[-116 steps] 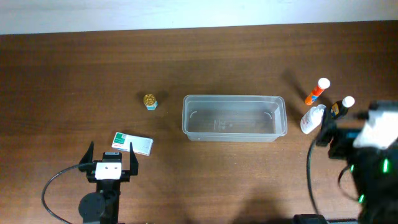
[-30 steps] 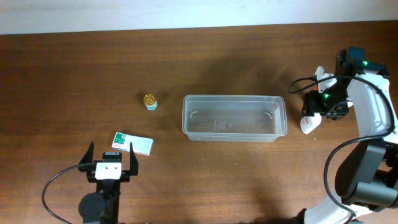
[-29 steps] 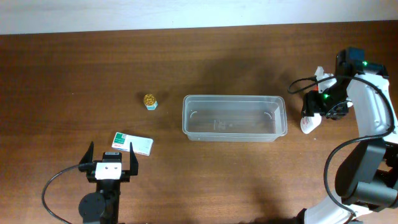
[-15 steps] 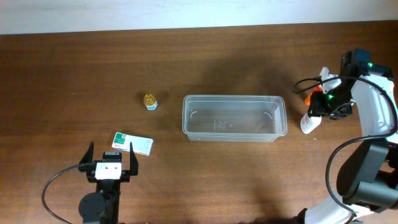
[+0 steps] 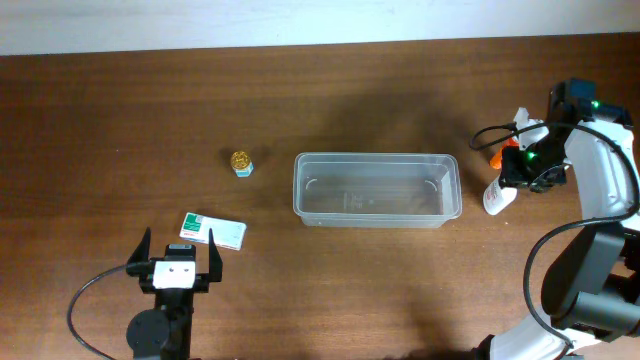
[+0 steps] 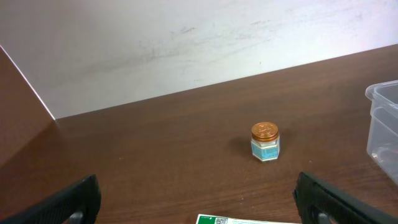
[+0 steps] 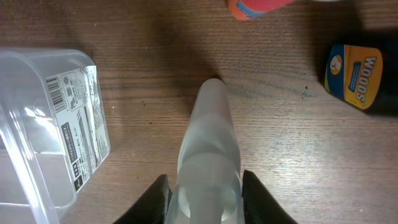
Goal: Pack container
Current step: 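Lower the right gripper and grasp the white squeeze bottle, then lift the white bottle and carry it into the container's right end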
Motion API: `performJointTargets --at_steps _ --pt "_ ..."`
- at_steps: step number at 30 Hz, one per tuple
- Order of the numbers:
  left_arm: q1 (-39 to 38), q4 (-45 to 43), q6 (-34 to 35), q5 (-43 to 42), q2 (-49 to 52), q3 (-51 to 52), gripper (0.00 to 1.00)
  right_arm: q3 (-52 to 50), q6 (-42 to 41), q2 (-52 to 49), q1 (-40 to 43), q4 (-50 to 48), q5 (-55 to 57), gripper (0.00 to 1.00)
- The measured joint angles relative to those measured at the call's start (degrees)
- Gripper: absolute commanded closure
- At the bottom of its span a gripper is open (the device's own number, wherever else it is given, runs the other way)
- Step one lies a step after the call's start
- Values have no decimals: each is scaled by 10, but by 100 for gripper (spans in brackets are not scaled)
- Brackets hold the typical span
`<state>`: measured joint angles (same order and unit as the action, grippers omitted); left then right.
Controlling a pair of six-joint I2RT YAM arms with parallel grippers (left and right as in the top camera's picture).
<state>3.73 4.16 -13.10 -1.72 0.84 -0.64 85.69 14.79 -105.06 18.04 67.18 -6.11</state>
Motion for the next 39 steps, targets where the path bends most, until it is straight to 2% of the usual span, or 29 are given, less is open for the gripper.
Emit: performJointTargets --at_steps 10,19,34,39 --pt "0 0 0 0 0 0 0 0 -3 0 0 3 0 85" --pt "0 0 0 0 0 0 0 29 -13 -2 0 79 -3 84" --pt "0 0 0 0 0 0 0 272 -28 -6 -2 288 -78 83" --pt "0 0 0 0 0 0 0 323 -40 -5 -19 298 -84 83"
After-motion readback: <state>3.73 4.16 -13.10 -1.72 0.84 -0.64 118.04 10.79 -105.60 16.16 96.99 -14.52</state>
